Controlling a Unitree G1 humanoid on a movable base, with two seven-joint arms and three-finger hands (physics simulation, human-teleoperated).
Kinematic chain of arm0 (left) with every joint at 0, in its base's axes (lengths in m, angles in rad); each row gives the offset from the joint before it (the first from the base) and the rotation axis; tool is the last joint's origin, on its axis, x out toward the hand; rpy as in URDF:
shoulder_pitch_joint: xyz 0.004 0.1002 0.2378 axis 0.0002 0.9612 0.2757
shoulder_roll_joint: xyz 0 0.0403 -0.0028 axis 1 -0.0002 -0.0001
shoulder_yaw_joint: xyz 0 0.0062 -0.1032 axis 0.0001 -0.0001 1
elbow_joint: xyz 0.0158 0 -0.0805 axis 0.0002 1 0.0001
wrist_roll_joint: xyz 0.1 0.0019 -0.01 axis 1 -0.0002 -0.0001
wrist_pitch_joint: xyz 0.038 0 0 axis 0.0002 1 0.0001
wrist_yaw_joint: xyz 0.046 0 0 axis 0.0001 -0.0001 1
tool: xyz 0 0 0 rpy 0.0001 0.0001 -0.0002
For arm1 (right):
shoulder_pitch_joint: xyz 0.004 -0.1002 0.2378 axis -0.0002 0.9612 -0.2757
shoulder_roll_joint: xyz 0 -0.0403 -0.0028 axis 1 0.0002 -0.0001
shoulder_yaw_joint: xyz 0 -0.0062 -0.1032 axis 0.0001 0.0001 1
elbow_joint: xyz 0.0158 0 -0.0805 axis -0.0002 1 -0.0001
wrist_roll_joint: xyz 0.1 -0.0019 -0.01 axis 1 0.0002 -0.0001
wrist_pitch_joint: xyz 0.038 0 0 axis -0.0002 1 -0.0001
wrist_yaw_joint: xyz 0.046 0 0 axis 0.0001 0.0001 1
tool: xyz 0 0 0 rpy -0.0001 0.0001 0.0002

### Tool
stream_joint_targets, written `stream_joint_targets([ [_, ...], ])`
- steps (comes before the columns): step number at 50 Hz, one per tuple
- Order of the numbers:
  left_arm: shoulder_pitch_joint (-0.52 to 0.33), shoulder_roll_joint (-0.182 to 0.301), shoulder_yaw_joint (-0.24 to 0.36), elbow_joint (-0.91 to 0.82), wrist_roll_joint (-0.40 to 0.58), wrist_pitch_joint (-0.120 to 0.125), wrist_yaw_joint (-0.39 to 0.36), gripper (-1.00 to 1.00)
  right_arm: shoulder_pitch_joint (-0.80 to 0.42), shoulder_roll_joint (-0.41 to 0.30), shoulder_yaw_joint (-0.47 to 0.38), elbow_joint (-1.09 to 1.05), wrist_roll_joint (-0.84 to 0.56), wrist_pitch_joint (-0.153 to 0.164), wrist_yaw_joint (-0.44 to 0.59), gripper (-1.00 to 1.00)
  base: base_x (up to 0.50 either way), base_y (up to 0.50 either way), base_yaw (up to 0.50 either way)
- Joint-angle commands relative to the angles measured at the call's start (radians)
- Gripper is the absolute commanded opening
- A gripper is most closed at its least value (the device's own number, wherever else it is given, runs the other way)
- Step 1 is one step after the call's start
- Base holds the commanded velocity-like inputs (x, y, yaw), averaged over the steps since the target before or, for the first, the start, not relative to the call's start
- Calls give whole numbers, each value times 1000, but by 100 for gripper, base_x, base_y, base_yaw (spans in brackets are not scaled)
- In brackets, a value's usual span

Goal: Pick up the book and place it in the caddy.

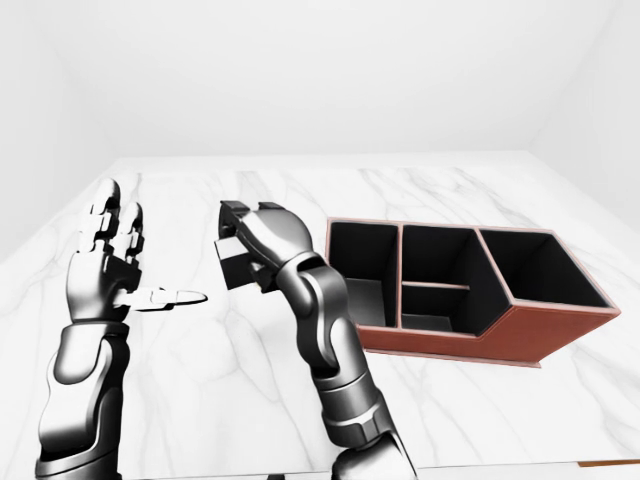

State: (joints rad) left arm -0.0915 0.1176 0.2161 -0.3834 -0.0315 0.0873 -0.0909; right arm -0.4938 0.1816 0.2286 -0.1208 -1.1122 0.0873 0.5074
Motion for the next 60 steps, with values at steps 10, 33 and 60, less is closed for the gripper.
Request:
stream_joint_targets([
  [10,9,-6,-5,-5,2,0,-1,100,-193,-94,-113,-193,123,0,127,-100,0,0,0],
  [33,12,-7,-4,3,-3,0,2,100,-293,-334,-251,-205,265,0,119,-100,0,0,0],
  [60,4,-4,-1,-20,-1,0,1,100,-168,-525,-385,-350,264,0,184,-100,0,0,0],
])
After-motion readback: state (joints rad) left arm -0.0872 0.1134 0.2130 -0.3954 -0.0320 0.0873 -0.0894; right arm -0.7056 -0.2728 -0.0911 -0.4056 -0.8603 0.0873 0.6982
